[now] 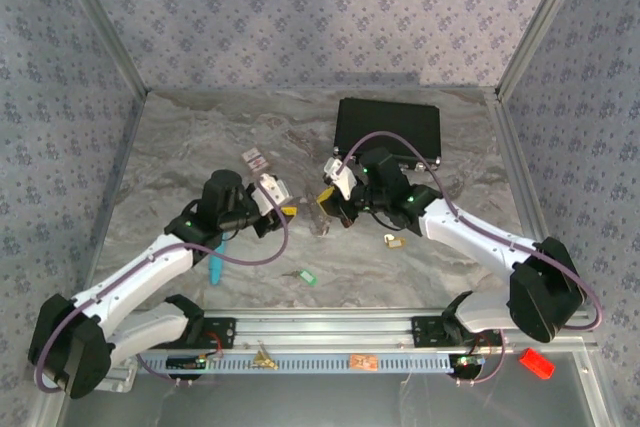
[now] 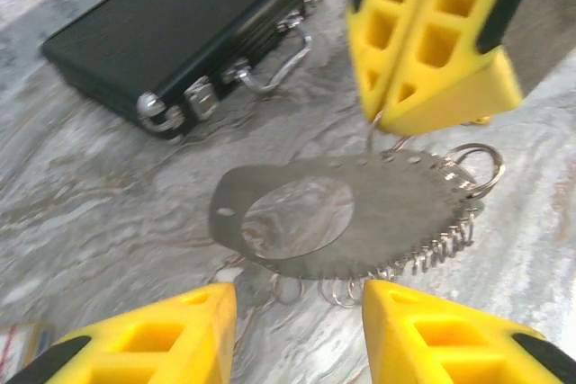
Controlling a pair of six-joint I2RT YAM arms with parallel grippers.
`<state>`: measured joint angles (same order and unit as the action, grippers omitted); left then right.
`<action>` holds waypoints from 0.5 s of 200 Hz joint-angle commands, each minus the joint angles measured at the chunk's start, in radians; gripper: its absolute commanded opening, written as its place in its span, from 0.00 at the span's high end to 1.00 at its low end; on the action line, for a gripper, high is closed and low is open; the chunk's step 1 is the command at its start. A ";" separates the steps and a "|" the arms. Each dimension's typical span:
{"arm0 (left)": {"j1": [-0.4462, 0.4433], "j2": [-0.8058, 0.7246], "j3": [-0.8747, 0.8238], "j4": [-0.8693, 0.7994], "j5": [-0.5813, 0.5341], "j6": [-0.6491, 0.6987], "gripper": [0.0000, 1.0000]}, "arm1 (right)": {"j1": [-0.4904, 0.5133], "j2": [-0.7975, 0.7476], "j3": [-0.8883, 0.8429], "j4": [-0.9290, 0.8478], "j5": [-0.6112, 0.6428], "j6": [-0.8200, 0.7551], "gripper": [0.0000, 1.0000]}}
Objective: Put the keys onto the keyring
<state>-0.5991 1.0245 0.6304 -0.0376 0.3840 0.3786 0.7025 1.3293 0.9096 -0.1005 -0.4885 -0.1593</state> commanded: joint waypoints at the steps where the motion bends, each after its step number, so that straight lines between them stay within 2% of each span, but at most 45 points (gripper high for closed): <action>1: -0.017 0.023 0.003 0.054 0.106 0.081 0.63 | 0.004 -0.004 0.032 0.008 -0.115 -0.040 1.00; 70: -0.030 0.064 -0.010 0.087 0.191 0.103 0.65 | 0.056 0.047 0.110 -0.057 -0.143 -0.095 1.00; 100: -0.030 0.062 -0.014 0.075 0.218 0.120 0.71 | 0.064 0.059 0.122 -0.063 -0.129 -0.104 1.00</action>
<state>-0.6239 1.0924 0.6292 0.0105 0.5301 0.4648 0.7582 1.3754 0.9890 -0.1467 -0.5999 -0.2321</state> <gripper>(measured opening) 0.304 0.052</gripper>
